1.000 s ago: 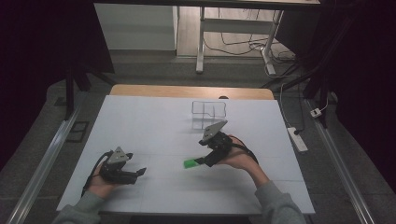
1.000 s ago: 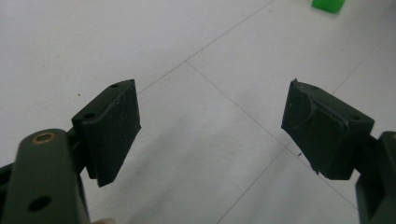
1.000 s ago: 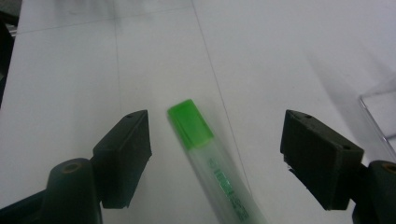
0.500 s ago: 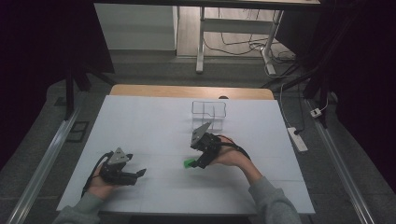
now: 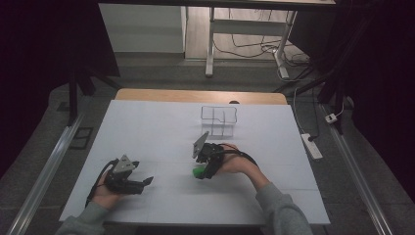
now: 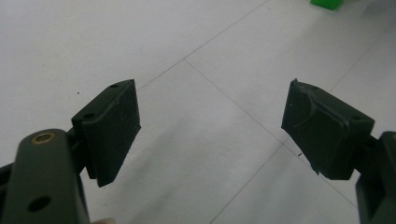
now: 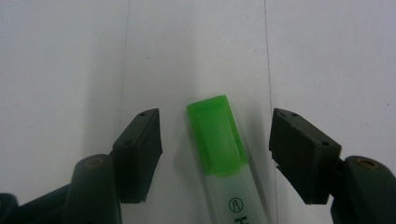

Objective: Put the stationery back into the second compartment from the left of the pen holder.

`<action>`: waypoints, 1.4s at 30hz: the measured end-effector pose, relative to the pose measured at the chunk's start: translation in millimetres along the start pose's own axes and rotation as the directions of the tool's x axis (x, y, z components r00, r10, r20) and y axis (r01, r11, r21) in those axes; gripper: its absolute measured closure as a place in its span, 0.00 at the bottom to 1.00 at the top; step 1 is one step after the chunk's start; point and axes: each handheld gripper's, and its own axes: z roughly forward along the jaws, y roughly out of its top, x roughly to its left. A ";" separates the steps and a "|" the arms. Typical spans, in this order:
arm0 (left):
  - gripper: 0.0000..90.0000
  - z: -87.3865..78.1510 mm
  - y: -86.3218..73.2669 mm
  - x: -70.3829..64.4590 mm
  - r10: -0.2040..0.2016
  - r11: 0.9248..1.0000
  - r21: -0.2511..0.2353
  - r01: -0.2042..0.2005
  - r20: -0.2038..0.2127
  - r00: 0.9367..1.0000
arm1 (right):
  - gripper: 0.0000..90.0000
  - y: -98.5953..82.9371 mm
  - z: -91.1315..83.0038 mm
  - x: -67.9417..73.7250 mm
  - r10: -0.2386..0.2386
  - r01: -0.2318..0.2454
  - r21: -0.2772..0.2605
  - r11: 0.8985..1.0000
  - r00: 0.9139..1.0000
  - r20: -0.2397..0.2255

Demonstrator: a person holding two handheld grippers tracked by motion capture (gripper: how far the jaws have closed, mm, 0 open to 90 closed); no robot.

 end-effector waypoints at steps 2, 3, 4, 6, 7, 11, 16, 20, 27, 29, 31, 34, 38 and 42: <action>0.21 0.0 -0.1 0.1 0.001 1.000 0.001 -0.001 0.000 1.000 | 0.40 -0.2 1.1 -0.7 -0.002 0.002 0.003 1.000 1.000 -0.007; 0.21 0.2 -0.2 0.2 0.002 1.000 0.002 -0.002 0.001 1.000 | 0.42 -0.5 1.7 -1.1 -0.004 0.004 0.007 1.000 1.000 -0.014; 0.21 0.4 -0.3 0.3 0.003 1.000 0.003 -0.003 0.000 1.000 | 0.47 -0.7 3.0 -1.0 -0.007 0.008 0.019 1.000 1.000 -0.018; 0.21 0.3 -0.4 0.5 0.003 1.000 0.003 -0.003 0.001 1.000 | 0.51 -0.9 4.0 -1.1 -0.020 0.020 0.034 0.999 1.000 -0.011; 0.21 0.0 -0.5 0.4 0.003 1.000 0.001 -0.003 0.002 1.000 | 0.52 -1.1 4.4 -0.5 -0.012 0.012 0.043 0.999 1.000 -0.011; 0.21 -0.5 -0.8 0.4 0.006 1.000 0.001 -0.006 0.001 1.000 | 0.58 -1.5 5.6 0.3 -0.034 0.034 0.064 0.997 0.999 0.001; 0.21 0.1 -1.2 0.2 0.007 1.000 0.006 -0.007 0.002 1.000 | 0.65 1.5 6.1 5.7 -0.060 0.059 0.092 0.994 0.998 0.016; 0.21 -0.3 -1.5 -1.4 0.014 1.000 0.008 -0.014 0.004 1.000 | 0.71 2.3 6.7 7.5 -0.065 0.063 0.094 0.994 0.998 0.014; 0.21 -1.0 -2.5 -0.7 0.011 1.000 0.007 -0.011 0.005 1.000 | 0.73 2.0 6.5 10.6 -0.089 0.087 0.084 0.993 0.996 0.020; 0.21 -1.0 -3.0 -0.2 0.007 1.000 0.007 -0.007 0.006 1.000 | 0.73 2.3 5.2 11.5 -0.106 0.103 0.089 0.991 0.994 0.026; 0.21 -0.8 -3.3 0.0 0.009 1.000 0.010 -0.009 0.007 1.000 | 0.73 2.8 3.3 12.8 -0.118 0.114 0.093 0.989 0.992 0.046; 0.21 -0.4 -3.4 -0.2 0.009 1.000 0.011 -0.009 0.006 1.000 | 0.73 2.4 -3.3 11.8 -0.107 0.103 0.060 0.993 0.992 0.065; 0.21 -0.6 -3.3 -0.4 0.010 1.000 0.011 -0.010 0.006 1.000 | 0.73 -0.1 -14.6 8.2 -0.074 0.074 -0.004 0.997 0.995 0.071; 0.21 0.1 -3.4 -0.3 0.010 1.000 0.013 -0.010 0.007 1.000 | 0.73 -1.1 -24.9 7.5 -0.052 0.057 -0.060 0.997 0.995 0.088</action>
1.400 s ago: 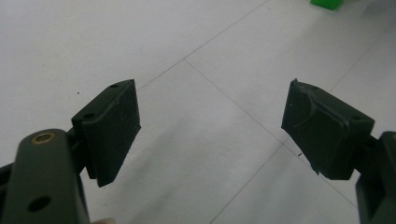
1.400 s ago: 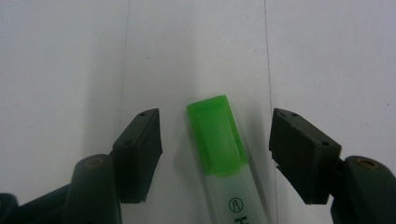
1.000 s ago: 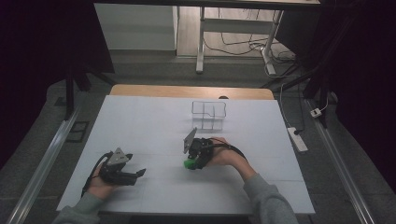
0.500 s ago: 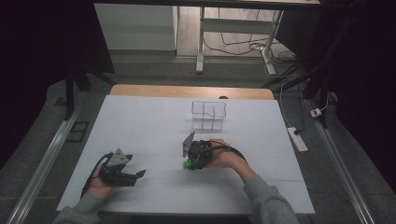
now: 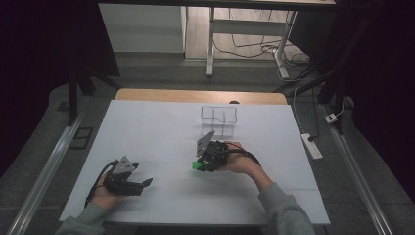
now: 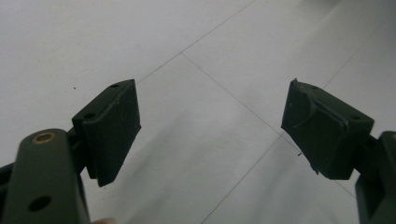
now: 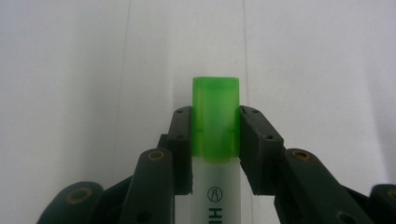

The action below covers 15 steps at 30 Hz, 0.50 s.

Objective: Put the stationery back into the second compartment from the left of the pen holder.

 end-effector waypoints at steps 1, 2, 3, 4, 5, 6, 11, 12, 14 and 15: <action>0.21 0.2 0.0 0.2 0.000 1.000 0.000 0.000 0.000 1.000 | 0.73 0.3 -4.9 -1.1 0.007 -0.006 -0.031 1.000 1.000 0.005; 0.21 0.1 0.0 0.3 0.000 1.000 0.000 0.000 0.000 1.000 | 0.73 0.4 -7.1 -1.6 0.011 -0.011 -0.044 0.999 1.000 0.005; 0.21 0.1 0.0 0.3 0.000 1.000 0.000 0.000 0.000 1.000 | 0.74 0.3 -8.7 -1.8 0.016 -0.015 -0.053 0.998 1.000 0.011; 0.21 0.1 0.0 0.3 0.000 1.000 0.000 0.000 0.000 1.000 | 0.73 0.1 -11.9 -2.5 0.028 -0.027 -0.065 0.998 0.999 0.020; 0.21 0.1 0.0 0.3 0.000 1.000 0.000 0.000 0.000 1.000 | 0.73 -0.3 -14.1 -3.2 0.034 -0.032 -0.077 0.997 0.999 0.022; 0.21 0.2 -0.1 0.3 0.000 1.000 0.000 0.000 0.000 1.000 | 0.73 -0.6 -16.0 -3.5 0.036 -0.033 -0.091 0.995 0.999 0.031; 0.21 0.5 0.3 0.8 -0.002 1.000 -0.003 0.002 -0.003 1.000 | 0.73 -0.4 -27.3 -4.9 0.053 -0.042 -0.162 0.986 0.997 0.063; 0.21 0.4 0.3 1.1 -0.004 1.000 -0.004 0.004 -0.004 1.000 | 0.73 -0.3 -29.8 -5.0 0.056 -0.044 -0.174 0.984 0.996 0.069; 0.21 0.4 0.3 1.1 -0.004 1.000 -0.005 0.004 -0.005 1.000 | 0.73 -0.6 -35.5 -6.3 0.069 -0.055 -0.198 0.979 0.995 0.067; 0.21 0.2 0.3 1.1 -0.004 1.000 -0.005 0.004 -0.005 1.000 | 0.73 -1.1 -37.0 -6.8 0.080 -0.063 -0.219 0.974 0.994 0.069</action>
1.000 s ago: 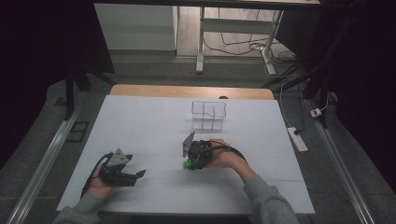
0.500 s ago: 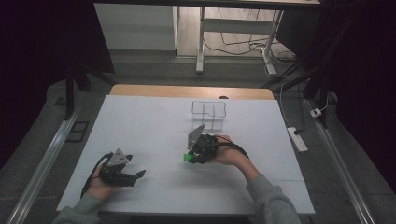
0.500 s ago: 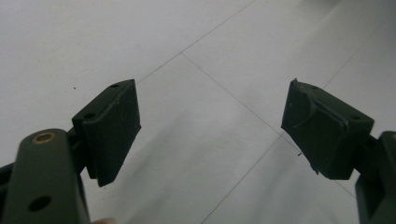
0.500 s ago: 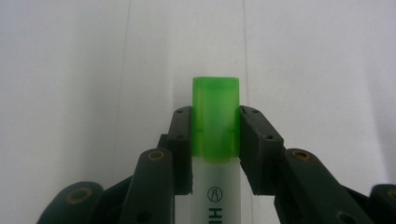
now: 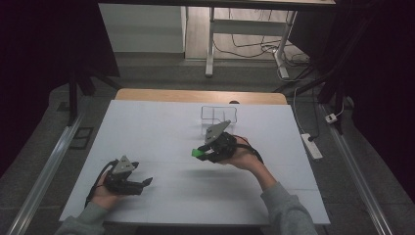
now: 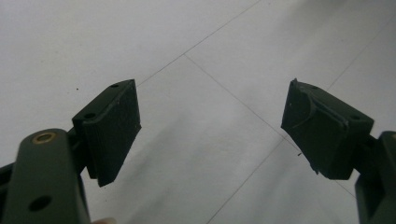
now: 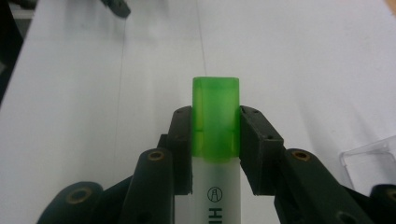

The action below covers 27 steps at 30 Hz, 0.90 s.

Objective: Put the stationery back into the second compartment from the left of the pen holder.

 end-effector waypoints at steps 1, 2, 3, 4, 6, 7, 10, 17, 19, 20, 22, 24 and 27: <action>0.21 -0.1 0.1 -0.1 0.001 1.000 -0.001 -0.001 0.000 1.000 | 0.73 0.3 -2.3 -0.3 0.014 -0.014 -0.011 1.000 1.000 0.006; 0.21 -0.1 0.2 -0.1 0.003 1.000 -0.001 -0.003 -0.002 1.000 | 0.73 0.2 -4.6 -1.3 0.025 -0.025 -0.024 0.999 1.000 0.008; 0.21 -0.1 0.2 -0.1 0.003 1.000 -0.001 -0.003 -0.002 1.000 | 0.73 0.2 -6.5 -2.0 0.036 -0.036 -0.037 0.999 0.999 0.014; 0.21 0.2 0.2 -0.3 0.003 1.000 -0.001 -0.003 0.000 1.000 | 0.73 0.1 -8.2 -2.4 0.048 -0.047 -0.048 0.998 0.999 0.019; 0.21 0.3 0.2 -0.3 0.003 1.000 0.000 -0.003 -0.001 1.000 | 0.73 0.1 -9.9 -3.2 0.049 -0.048 -0.053 0.997 0.998 0.030; 0.21 0.4 0.2 -0.4 0.003 1.000 0.000 -0.003 -0.001 1.000 | 0.73 0.1 -11.2 -3.6 0.054 -0.052 -0.057 0.997 0.998 0.040; 0.21 0.4 0.2 -0.6 0.003 1.000 0.001 -0.003 -0.002 1.000 | 0.73 0.1 -14.4 -4.6 0.073 -0.069 -0.083 0.994 0.996 0.047; 0.21 1.1 0.9 -0.8 0.005 1.000 0.002 -0.005 -0.001 1.000 | 0.73 1.0 -24.5 -7.2 0.128 -0.112 -0.157 0.981 0.988 0.092; 0.21 0.9 0.9 -0.8 0.000 1.000 0.000 0.000 0.000 1.000 | 0.73 0.9 -27.0 -8.1 0.141 -0.122 -0.169 0.978 0.984 0.107; 0.21 0.4 1.3 -1.2 0.002 1.000 -0.004 -0.002 0.002 1.000 | 0.73 0.9 -28.1 -8.2 0.151 -0.130 -0.177 0.976 0.982 0.111; 0.21 0.1 1.4 -1.4 0.003 1.000 -0.005 -0.003 0.001 1.000 | 0.73 0.9 -30.3 -8.4 0.160 -0.136 -0.189 0.973 0.980 0.122; 0.21 0.0 1.5 -1.4 0.004 1.000 -0.006 -0.004 0.000 1.000 | 0.73 1.4 -32.9 -8.5 0.163 -0.134 -0.199 0.971 0.978 0.133; 0.21 -0.3 1.4 -1.2 0.000 1.000 -0.009 0.000 -0.001 1.000 | 0.73 1.9 -35.4 -8.4 0.169 -0.135 -0.219 0.966 0.975 0.145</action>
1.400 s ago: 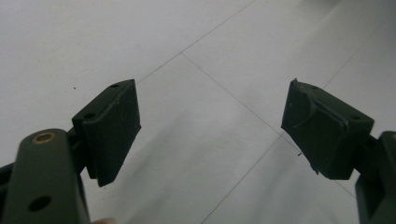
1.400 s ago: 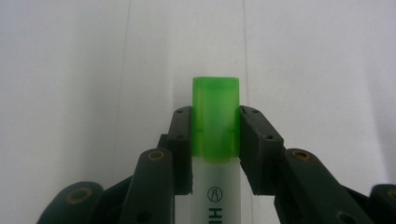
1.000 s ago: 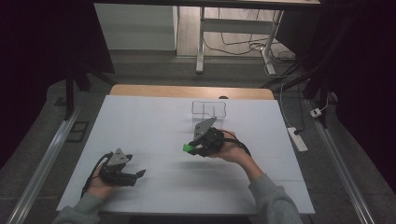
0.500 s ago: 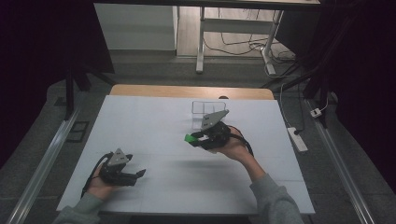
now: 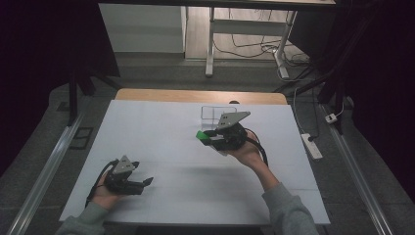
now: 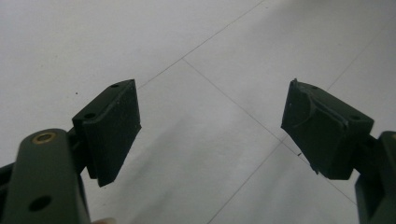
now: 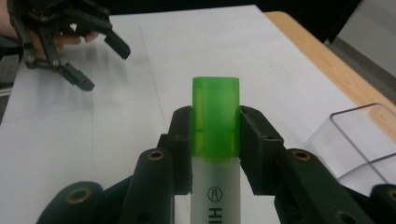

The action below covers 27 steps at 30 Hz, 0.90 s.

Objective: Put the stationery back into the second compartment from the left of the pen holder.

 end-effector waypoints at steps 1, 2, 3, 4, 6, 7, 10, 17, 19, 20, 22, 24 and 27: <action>0.21 0.0 0.0 0.1 0.002 1.000 0.000 -0.002 -0.001 1.000 | 0.73 0.6 -1.4 0.1 0.002 -0.002 -0.008 1.000 1.000 0.005; 0.21 0.0 0.0 -0.1 0.003 1.000 0.000 -0.003 -0.001 1.000 | 0.73 1.8 -3.9 0.5 0.000 0.000 -0.022 1.000 1.000 0.017; 0.21 0.0 0.0 -0.1 0.003 1.000 0.000 -0.003 -0.001 1.000 | 0.73 2.4 -5.2 0.6 -0.004 0.005 -0.027 1.000 1.000 0.022; 0.21 0.0 0.0 -0.1 0.004 1.000 0.001 -0.004 -0.001 1.000 | 0.73 3.0 -6.3 0.7 -0.004 0.004 -0.032 0.999 1.000 0.026; 0.21 0.0 0.0 0.0 0.004 1.000 0.001 -0.004 -0.002 1.000 | 0.73 4.1 -9.0 0.4 -0.003 0.005 -0.041 0.999 0.999 0.035; 0.21 0.0 0.0 0.6 -0.003 1.000 0.000 0.003 -0.006 1.000 | 0.73 4.6 -9.8 0.3 0.002 0.000 -0.050 0.999 0.999 0.039; 0.21 -1.1 0.0 0.8 -0.009 1.000 -0.004 0.009 -0.011 1.000 | 0.73 6.3 -12.1 0.0 0.010 -0.007 -0.068 0.998 0.999 0.049; 0.21 -2.9 0.2 0.3 0.001 1.000 -0.010 -0.001 -0.012 1.000 | 0.73 11.0 -17.8 -0.4 0.022 -0.011 -0.111 0.994 0.995 0.098; 0.21 -2.3 0.3 0.8 -0.004 1.000 -0.011 0.004 -0.012 1.000 | 0.73 12.3 -19.8 -1.7 0.037 -0.022 -0.122 0.992 0.993 0.115; 0.21 -2.2 0.3 1.1 -0.005 1.000 -0.009 0.005 -0.012 1.000 | 0.73 12.7 -20.5 -2.3 0.044 -0.028 -0.130 0.991 0.992 0.121; 0.21 -2.1 0.3 2.0 -0.009 1.000 -0.010 0.009 -0.010 1.000 | 0.73 13.3 -22.2 -3.8 0.050 -0.031 -0.137 0.990 0.990 0.134; 0.21 -2.5 0.2 2.0 -0.011 1.000 -0.012 0.011 -0.009 1.000 | 0.73 13.2 -23.2 -6.7 0.063 -0.042 -0.153 0.987 0.988 0.141; 0.21 -3.3 0.1 2.1 -0.015 1.000 -0.017 0.015 -0.008 1.000 | 0.73 12.2 -22.2 -10.8 0.084 -0.055 -0.186 0.981 0.985 0.152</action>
